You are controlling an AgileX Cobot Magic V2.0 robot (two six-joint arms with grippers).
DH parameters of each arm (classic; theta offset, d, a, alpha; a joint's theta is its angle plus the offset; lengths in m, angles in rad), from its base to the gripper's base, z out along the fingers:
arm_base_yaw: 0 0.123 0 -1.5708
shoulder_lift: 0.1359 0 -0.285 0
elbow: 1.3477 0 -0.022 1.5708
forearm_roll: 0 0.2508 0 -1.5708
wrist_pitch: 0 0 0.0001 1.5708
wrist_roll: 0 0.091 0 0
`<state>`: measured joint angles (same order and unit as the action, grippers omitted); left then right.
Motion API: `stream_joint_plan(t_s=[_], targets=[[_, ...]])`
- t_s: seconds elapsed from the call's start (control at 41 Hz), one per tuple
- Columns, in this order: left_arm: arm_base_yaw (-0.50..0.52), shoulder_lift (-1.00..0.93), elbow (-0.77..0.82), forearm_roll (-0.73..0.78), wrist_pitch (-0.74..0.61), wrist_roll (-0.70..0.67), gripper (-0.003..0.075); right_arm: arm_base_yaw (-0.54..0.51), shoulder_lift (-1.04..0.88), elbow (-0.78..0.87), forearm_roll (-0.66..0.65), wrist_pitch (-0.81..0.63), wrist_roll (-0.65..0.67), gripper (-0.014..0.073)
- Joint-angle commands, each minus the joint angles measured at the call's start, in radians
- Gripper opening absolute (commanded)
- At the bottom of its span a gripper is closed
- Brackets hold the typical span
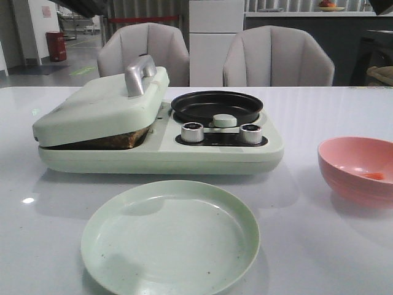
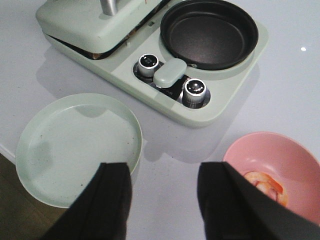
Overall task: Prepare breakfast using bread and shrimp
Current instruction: 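Swing the sandwich maker lid down closed with the left gripper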
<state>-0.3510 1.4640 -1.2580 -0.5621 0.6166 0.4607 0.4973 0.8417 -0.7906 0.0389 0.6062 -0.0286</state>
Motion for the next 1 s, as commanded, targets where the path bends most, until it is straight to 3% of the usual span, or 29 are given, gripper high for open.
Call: stream_joint_plan(t_s=[0.0,0.341,0.683,0.78,0.976], targets=[[-0.101,-0.113,0.048,0.014,-0.107,0.003,0.0099,-0.002,-0.005,-0.026,-0.001,-0.078,0.001,0.0433],[-0.342,-0.360,0.294,0.030,-0.233,0.003,0.0099,-0.002,-0.005,-0.026,0.000,-0.092,0.001,0.0433],[-0.363,-0.600,0.486,0.030,-0.247,0.003,0.0098,-0.014,0.014,-0.031,-0.008,-0.114,0.001,0.0433],[-0.363,-0.629,0.501,0.038,-0.247,0.003,0.0098,-0.087,0.069,-0.063,-0.012,-0.028,0.002,0.0433],[-0.363,-0.633,0.503,0.046,-0.247,0.003,0.0098,-0.345,0.245,-0.180,0.011,0.160,0.003,0.0433]])
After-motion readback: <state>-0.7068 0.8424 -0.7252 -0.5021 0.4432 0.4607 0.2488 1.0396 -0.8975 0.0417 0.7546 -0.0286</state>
